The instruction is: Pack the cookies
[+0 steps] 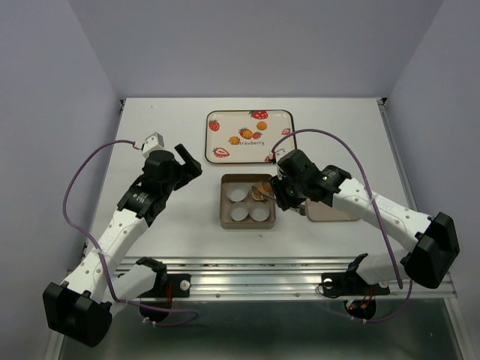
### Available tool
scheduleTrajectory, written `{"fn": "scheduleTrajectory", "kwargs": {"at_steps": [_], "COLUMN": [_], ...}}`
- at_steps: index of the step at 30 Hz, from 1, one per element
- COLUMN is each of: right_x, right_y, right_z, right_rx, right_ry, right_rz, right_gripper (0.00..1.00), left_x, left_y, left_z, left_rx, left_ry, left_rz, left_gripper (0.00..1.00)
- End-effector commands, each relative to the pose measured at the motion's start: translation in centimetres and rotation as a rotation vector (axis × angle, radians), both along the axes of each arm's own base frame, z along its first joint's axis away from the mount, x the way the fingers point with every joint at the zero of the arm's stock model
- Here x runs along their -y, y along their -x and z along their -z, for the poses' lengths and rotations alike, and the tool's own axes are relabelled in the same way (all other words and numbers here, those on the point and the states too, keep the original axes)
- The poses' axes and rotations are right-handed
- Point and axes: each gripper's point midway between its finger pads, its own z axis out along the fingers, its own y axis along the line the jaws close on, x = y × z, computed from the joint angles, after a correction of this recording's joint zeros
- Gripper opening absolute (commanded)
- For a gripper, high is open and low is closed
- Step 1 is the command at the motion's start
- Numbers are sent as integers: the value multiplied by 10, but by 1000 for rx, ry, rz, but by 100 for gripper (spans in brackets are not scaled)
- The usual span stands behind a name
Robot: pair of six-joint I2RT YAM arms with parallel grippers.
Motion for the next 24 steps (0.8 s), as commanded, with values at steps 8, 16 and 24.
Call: {"fn": "scheduleTrajectory", "kwargs": {"at_steps": [8, 16, 24], "right_x": [-7, 2, -19], "right_y": [3, -37, -105], "right_z": [-77, -110, -119], "right_rx": [162, 330, 401], "right_ry": [-181, -173, -194], "right_rz": [-38, 134, 180], "right_gripper": [46, 46, 48], "left_x": [-3, -2, 1], "left_y": [0, -9, -25], "left_z": [-9, -14, -13], "left_rx": [36, 43, 44], "left_ry": [4, 1, -11], "left_rz": [-21, -28, -47], "left_gripper": [99, 99, 99]}}
